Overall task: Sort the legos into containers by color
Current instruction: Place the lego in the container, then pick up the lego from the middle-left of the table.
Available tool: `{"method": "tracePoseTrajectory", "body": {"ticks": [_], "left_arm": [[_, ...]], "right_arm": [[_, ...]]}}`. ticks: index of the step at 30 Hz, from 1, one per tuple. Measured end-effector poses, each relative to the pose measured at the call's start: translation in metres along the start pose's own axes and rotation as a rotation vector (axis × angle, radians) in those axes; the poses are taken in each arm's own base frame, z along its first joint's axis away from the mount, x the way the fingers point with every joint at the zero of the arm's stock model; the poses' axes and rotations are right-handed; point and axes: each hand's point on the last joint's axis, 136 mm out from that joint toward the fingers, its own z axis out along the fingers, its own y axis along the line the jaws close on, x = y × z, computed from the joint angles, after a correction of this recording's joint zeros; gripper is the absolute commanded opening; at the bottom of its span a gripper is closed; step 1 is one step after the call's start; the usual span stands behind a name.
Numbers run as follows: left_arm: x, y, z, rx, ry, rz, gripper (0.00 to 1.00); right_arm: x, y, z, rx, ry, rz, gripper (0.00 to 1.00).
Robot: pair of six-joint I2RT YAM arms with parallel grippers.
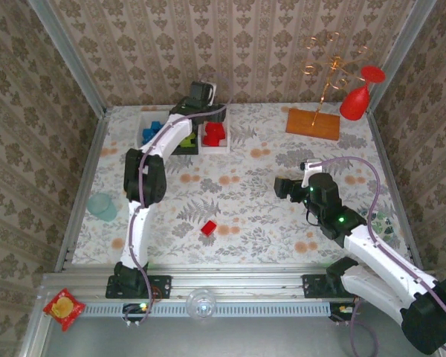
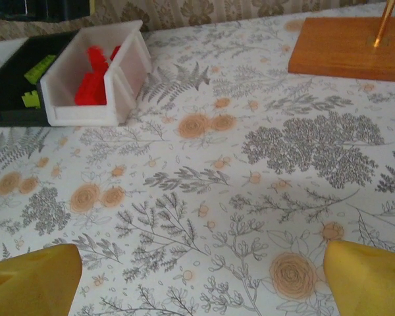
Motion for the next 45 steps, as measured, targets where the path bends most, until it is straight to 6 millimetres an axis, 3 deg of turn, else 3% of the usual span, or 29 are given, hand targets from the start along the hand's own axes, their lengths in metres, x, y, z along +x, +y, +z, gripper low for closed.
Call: {"method": "tracePoseTrajectory", "body": {"ticks": [5, 8, 11, 17, 19, 22, 27, 31, 39, 45], "left_arm": [[0.01, 0.001, -0.005, -0.001, 0.027, 0.013, 0.86], [0.03, -0.002, -0.025, 0.014, 0.068, 0.019, 0.85], [0.045, -0.009, -0.059, 0.041, 0.078, 0.027, 0.85], [0.085, -0.05, -0.155, 0.156, 0.036, 0.059, 0.82], [0.114, -0.064, -0.182, 0.201, 0.059, 0.08, 0.81], [0.161, -0.073, -0.204, 0.238, 0.133, 0.091, 0.79], [0.243, -0.08, -0.229, 0.263, 0.31, 0.102, 0.77], [0.282, -0.094, -0.246, 0.291, 0.407, 0.145, 0.77], [0.312, -0.109, -0.261, 0.337, 0.485, 0.196, 0.77], [0.337, -0.11, -0.253, 0.319, 0.572, 0.232, 0.73]], "right_arm": [[0.001, 0.0, -0.003, -0.008, -0.016, -0.002, 0.96], [0.002, 0.001, -0.003, -0.015, -0.019, -0.003, 0.96], [0.003, 0.005, -0.003, -0.03, -0.015, -0.008, 0.96], [0.006, 0.014, -0.003, -0.06, -0.005, -0.019, 0.96], [0.006, 0.015, -0.003, -0.064, -0.003, -0.02, 0.96], [0.008, 0.018, -0.003, -0.082, 0.004, -0.023, 0.96], [0.012, 0.028, -0.001, -0.118, 0.017, -0.039, 0.96], [0.013, 0.03, -0.001, -0.125, 0.02, -0.047, 0.96], [0.018, 0.029, 0.003, -0.118, 0.041, -0.057, 0.96], [0.018, 0.029, 0.003, -0.117, 0.04, -0.057, 0.96]]}}
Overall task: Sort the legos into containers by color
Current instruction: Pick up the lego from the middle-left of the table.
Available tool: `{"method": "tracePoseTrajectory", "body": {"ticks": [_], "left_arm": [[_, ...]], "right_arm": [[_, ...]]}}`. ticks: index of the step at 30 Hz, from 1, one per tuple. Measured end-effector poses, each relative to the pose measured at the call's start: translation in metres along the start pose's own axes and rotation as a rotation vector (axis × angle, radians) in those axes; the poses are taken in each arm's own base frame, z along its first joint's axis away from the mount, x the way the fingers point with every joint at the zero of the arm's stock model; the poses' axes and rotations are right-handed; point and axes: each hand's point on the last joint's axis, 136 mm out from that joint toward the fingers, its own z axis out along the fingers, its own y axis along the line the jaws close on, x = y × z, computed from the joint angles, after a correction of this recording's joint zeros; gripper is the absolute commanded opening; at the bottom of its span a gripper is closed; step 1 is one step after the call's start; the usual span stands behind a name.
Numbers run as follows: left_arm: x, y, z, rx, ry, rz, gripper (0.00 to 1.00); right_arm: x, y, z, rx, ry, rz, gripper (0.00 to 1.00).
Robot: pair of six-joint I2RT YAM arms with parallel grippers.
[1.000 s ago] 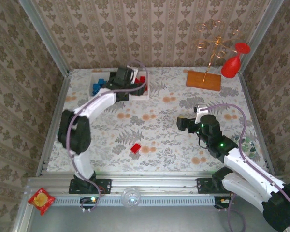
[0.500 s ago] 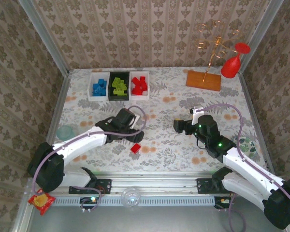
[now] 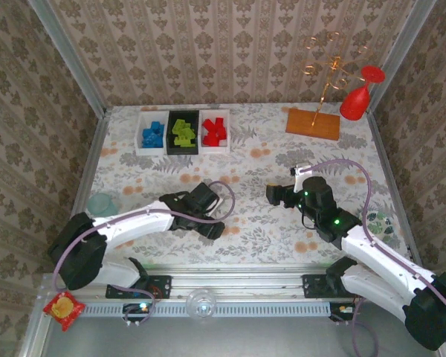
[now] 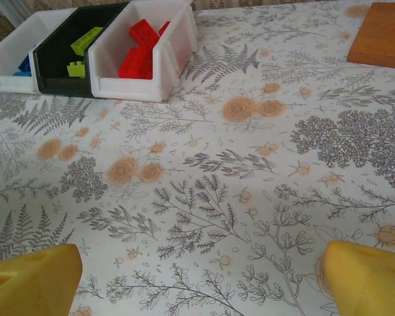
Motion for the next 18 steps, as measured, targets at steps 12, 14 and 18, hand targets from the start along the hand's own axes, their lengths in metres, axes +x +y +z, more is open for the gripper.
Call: {"method": "tracePoseTrajectory", "body": {"ticks": [12, 14, 18], "left_arm": [[0.022, 0.001, 0.028, -0.041, 0.12, 0.055, 0.44], [0.021, 0.003, 0.028, -0.053, 0.113, 0.057, 0.38], [0.015, 0.01, 0.027, -0.092, 0.087, 0.053, 0.32]], "right_arm": [[0.0, -0.001, 0.0, 0.008, -0.001, -0.001, 0.96], [0.0, -0.001, 0.0, 0.008, -0.001, -0.001, 0.96], [0.0, -0.002, 0.0, 0.01, -0.001, -0.001, 0.96]]}}
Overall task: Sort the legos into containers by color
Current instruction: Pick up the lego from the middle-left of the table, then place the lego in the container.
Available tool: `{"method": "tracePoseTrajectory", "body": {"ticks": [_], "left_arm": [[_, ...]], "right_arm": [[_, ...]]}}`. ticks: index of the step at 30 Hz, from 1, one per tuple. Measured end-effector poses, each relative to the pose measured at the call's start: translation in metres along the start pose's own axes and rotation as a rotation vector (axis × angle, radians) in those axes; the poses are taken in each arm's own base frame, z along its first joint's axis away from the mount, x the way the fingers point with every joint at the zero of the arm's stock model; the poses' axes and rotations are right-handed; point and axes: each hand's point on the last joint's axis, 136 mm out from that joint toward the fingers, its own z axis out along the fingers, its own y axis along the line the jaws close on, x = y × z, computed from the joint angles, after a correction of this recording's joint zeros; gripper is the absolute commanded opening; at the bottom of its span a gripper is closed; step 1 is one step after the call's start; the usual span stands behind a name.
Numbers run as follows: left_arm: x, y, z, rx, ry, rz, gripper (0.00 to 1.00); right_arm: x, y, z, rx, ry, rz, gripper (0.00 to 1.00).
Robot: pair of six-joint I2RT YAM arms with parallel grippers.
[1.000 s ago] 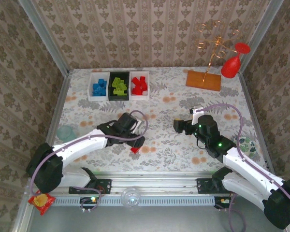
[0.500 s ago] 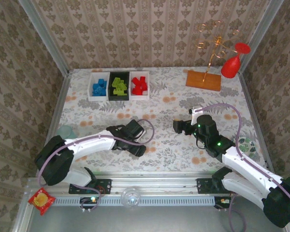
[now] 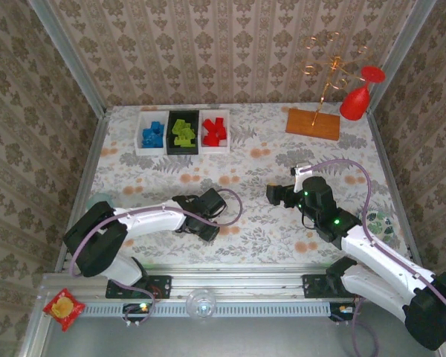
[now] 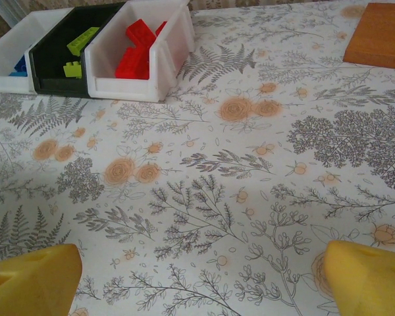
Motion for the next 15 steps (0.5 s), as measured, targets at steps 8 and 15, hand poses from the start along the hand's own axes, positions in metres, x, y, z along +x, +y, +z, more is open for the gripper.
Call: {"method": "tracePoseTrajectory", "body": {"ticks": [8, 15], "left_arm": [[-0.074, 0.05, -0.037, -0.038, -0.238, -0.154, 0.29], [-0.206, 0.117, -0.08, -0.083, -0.521, -0.26, 0.29]], "right_arm": [[0.0, 0.0, 0.0, 0.001, 0.0, 0.0, 0.96], [0.0, 0.0, 0.0, 0.002, 0.0, 0.0, 0.96]]}}
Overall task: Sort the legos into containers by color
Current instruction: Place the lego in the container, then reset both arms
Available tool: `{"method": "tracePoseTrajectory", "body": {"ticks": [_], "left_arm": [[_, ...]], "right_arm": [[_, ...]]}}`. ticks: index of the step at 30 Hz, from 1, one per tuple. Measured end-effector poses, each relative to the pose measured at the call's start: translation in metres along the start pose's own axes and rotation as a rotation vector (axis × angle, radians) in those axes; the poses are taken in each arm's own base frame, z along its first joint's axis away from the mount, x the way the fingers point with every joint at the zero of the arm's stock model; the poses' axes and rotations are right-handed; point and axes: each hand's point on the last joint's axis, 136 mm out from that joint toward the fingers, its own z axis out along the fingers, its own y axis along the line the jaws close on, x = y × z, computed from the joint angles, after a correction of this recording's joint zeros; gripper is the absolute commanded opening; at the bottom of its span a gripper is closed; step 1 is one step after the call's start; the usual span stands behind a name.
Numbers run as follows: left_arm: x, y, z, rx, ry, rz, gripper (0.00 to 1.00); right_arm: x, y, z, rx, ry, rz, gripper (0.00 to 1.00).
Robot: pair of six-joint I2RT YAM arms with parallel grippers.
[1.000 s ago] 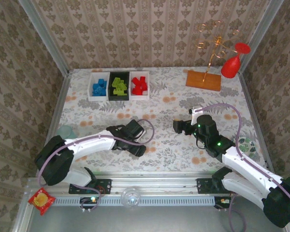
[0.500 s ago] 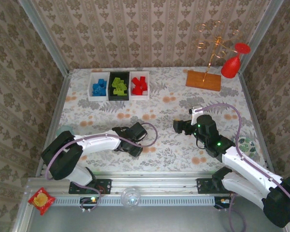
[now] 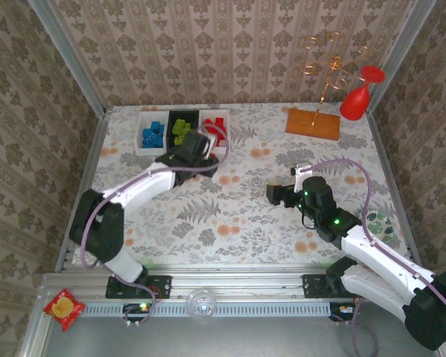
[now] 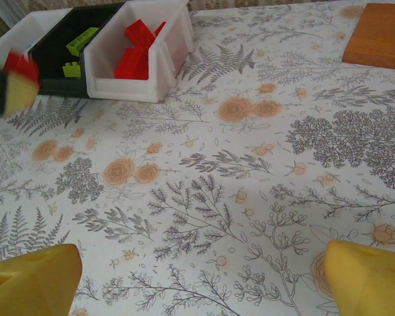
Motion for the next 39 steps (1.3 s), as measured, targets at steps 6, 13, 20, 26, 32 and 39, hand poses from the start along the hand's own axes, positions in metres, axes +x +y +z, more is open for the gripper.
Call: {"method": "tracePoseTrajectory", "body": {"ticks": [6, 13, 20, 26, 32, 39], "left_arm": [[-0.068, 0.022, 0.063, -0.034, -0.063, -0.015, 0.3], [-0.1, 0.042, 0.125, -0.065, -0.054, -0.017, 0.47], [-0.114, 0.049, 0.129, -0.081, -0.044, 0.009, 0.69], [-0.115, 0.046, 0.093, -0.076, -0.075, 0.017, 0.73], [-0.088, 0.048, -0.007, -0.082, -0.202, 0.034, 0.87], [-0.023, 0.101, -0.104, -0.238, -0.429, -0.018, 1.0]], "right_arm": [[0.0, 0.0, 0.0, 0.0, 0.0, 0.0, 0.96], [0.0, -0.001, 0.0, 0.003, -0.001, 0.0, 0.96], [0.002, -0.001, 0.001, 0.006, 0.006, -0.002, 0.96], [0.002, -0.006, 0.003, 0.034, 0.006, -0.014, 0.96], [-0.008, -0.026, -0.005, 0.151, -0.042, -0.041, 0.99], [-0.019, -0.074, -0.022, 0.434, -0.082, -0.125, 1.0]]}}
